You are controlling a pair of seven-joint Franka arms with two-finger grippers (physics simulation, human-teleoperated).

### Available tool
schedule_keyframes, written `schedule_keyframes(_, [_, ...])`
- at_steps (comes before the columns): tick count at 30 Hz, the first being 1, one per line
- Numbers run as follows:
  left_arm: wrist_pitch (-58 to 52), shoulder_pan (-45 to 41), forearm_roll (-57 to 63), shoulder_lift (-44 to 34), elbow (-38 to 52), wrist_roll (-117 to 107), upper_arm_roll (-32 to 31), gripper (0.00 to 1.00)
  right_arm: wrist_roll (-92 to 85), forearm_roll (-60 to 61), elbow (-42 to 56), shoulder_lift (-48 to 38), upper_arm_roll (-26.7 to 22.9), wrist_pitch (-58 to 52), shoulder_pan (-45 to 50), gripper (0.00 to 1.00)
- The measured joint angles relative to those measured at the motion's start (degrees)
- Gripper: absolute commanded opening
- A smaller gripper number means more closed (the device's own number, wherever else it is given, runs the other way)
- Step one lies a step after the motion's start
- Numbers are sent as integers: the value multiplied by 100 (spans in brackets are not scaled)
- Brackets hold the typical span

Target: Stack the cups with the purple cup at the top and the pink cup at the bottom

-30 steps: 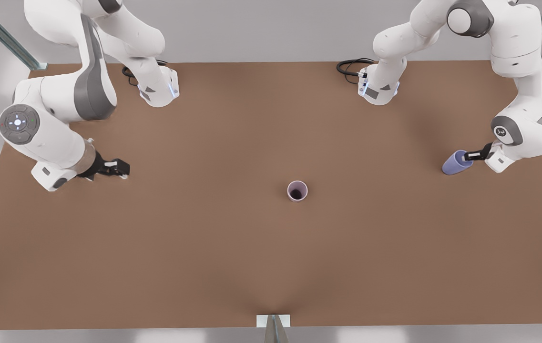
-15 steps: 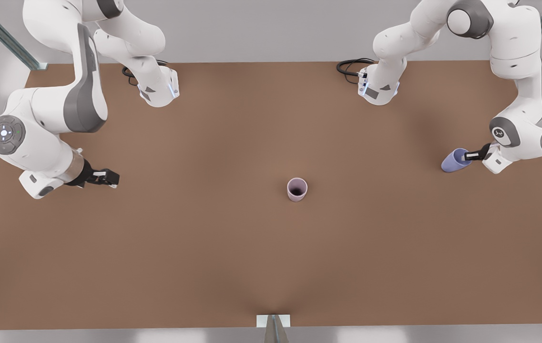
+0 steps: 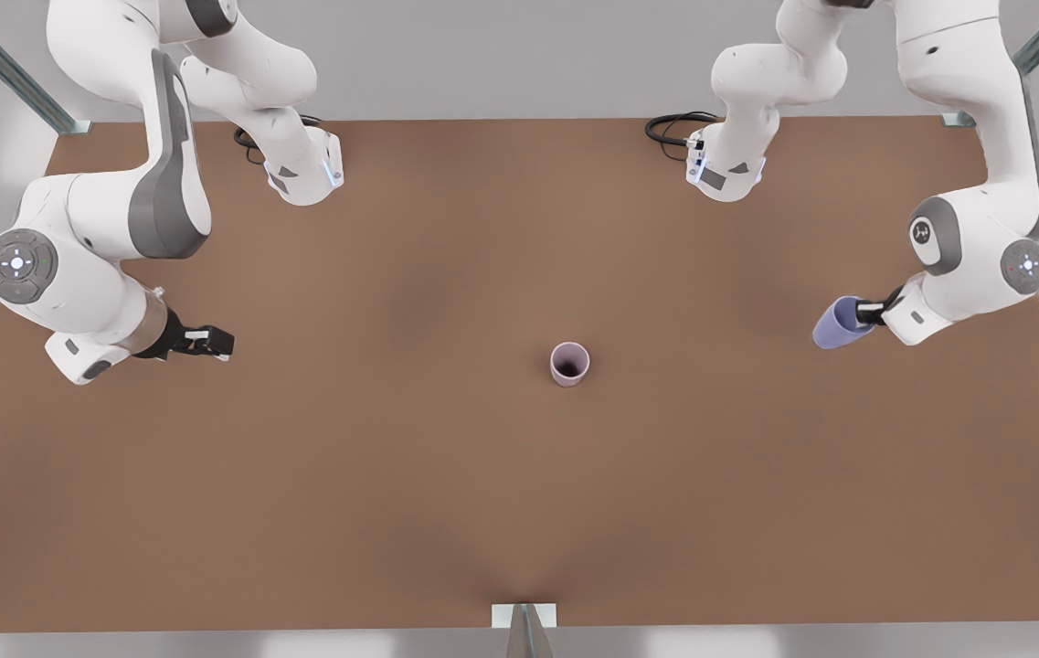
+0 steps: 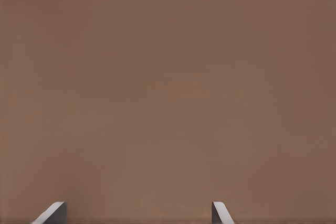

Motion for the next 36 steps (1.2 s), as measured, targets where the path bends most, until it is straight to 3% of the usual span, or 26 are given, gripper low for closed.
schedule_keyframes(3, [-48,-1489,7,161,396,-1414,-16,21,-16,8,9,-9,0,-11,0,100])
schedule_keyframes(7, [-717,-1355,-55,583,1282,-3113,-887,21,-4,7,9,-16,0,-59,13,100])
schedule_keyframes(15, [-428,-1407,-197,913,1555,-5308,-2390,21,10,0,18,0,9,-59,37,100])
schedule_keyframes(18, [-336,-1510,-410,1335,1999,-5540,-2449,21,10,0,9,3,9,-63,46,100])
schedule_keyframes(36, [440,-1759,-879,1928,1999,-6052,-2572,21,19,0,9,9,9,-46,45,100])
